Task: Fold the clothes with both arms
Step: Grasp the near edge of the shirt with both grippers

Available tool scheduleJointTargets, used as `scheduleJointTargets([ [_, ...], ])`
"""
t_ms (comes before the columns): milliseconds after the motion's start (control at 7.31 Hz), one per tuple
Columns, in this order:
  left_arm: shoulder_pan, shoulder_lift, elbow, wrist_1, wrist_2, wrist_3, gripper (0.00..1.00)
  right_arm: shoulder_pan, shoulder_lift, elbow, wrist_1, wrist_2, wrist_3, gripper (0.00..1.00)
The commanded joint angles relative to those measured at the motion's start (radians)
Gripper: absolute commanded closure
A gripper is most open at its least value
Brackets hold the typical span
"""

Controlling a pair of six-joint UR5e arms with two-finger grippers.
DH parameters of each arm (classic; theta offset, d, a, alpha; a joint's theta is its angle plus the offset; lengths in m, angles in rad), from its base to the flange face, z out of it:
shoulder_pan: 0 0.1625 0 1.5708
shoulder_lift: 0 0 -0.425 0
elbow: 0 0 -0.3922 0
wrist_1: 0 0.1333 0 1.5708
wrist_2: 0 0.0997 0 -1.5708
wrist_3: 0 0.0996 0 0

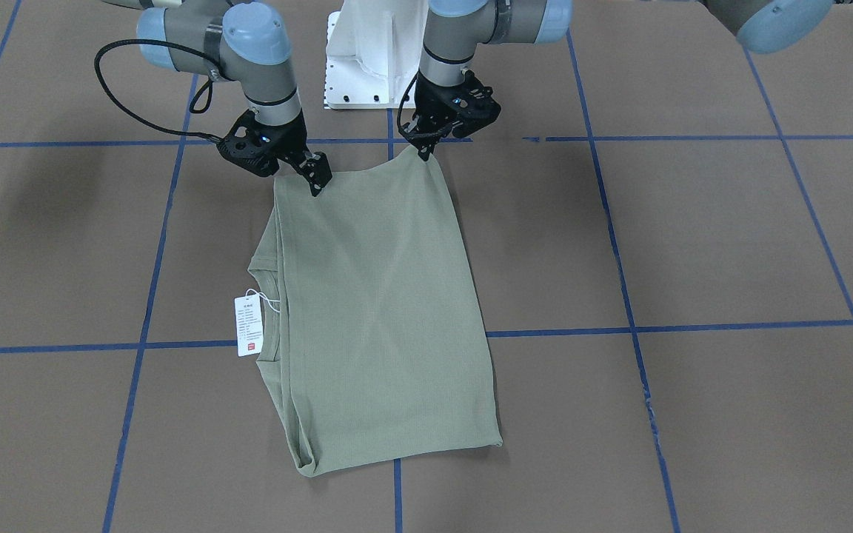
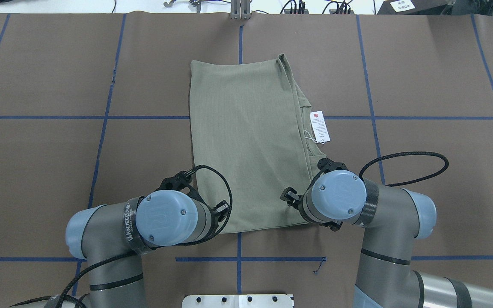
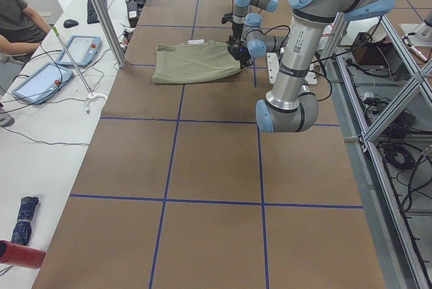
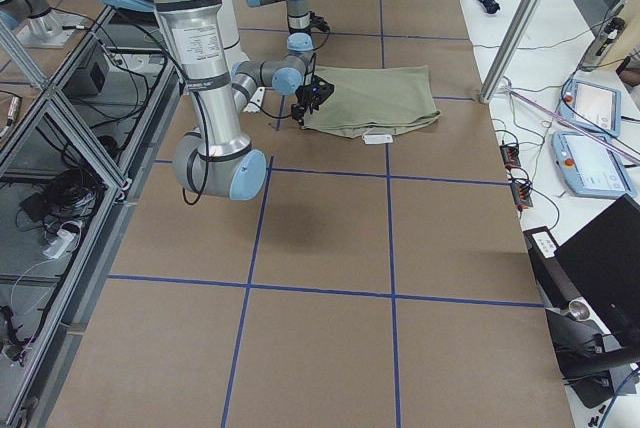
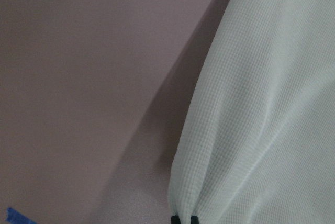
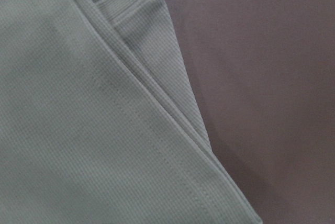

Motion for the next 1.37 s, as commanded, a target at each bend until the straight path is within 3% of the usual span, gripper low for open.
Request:
scheduleJointTargets([
  [0, 0.0, 0.0, -0.001, 0.0, -0.001, 0.0, 1.0, 0.001, -0.002, -0.024, 0.001, 0.003, -0.002, 0.0],
  [274, -0.001, 0.0, -0.001, 0.0, 0.0, 0.0, 1.0, 0.0, -0.005, -0.021, 0.001, 0.003, 0.001, 0.0],
  [410, 0.0, 0.0, -0.001, 0.0, 0.0, 0.0, 1.0, 0.0, -0.003, -0.019, 0.001, 0.003, 0.002, 0.17],
  [684, -0.001, 0.001, -0.007, 0.0, 0.0, 0.0, 1.0, -0.002, 0.0, -0.022, 0.001, 0.015, -0.008, 0.8],
  [821, -0.001, 0.001, -0.011, 0.008, 0.0, 0.0, 1.0, -0.002, 0.001, -0.021, 0.001, 0.016, -0.013, 1.0],
  [1231, 0.0, 0.0, -0.016, 0.012, -0.001, 0.0, 1.0, -0.007, 0.024, -0.016, 0.001, 0.013, -0.012, 1.0],
])
